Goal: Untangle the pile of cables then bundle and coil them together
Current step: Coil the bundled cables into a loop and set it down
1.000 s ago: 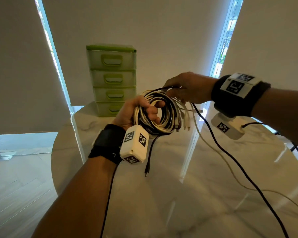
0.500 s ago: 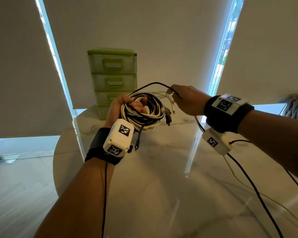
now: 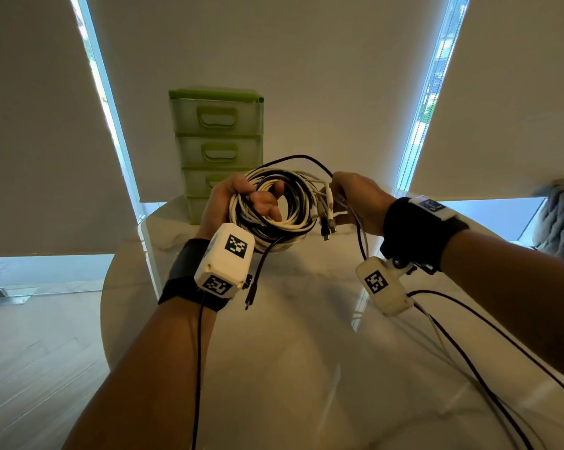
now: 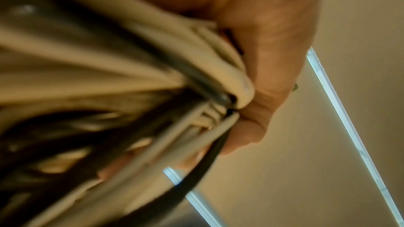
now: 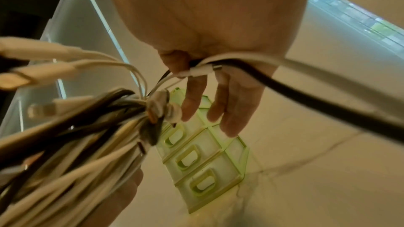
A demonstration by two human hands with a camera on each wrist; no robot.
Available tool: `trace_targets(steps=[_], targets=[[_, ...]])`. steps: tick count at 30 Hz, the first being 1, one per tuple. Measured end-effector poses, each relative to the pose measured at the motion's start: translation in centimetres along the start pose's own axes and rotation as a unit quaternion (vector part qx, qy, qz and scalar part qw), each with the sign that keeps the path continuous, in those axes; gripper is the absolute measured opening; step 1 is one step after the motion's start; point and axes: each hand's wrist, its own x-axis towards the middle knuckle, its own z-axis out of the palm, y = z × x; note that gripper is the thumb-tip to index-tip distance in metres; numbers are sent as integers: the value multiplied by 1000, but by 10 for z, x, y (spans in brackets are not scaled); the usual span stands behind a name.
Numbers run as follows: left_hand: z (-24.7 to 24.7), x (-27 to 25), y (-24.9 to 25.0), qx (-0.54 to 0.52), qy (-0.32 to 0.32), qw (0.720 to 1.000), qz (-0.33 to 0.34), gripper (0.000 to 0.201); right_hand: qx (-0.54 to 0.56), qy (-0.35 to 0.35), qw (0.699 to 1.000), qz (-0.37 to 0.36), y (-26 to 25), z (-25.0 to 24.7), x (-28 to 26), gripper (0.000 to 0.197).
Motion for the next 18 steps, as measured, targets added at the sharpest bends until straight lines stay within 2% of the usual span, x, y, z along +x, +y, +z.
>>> trace_targets(steps=[3,8,14,18], targets=[[2,1,-2,15,0,1000,-5,36,61,-39,997,18,2,-1,-4,24],[1,0,-2,9,-4,1000,4,36,-13,-72,997,13,10,8,-4,80],[2,-1,-2,-4,-27,999,21,37,61,-104,993,-2,13,17,-11,73],[4,-1,-3,-30,-27,998,43,37,126,-107,986,20,21,22,-17,64]])
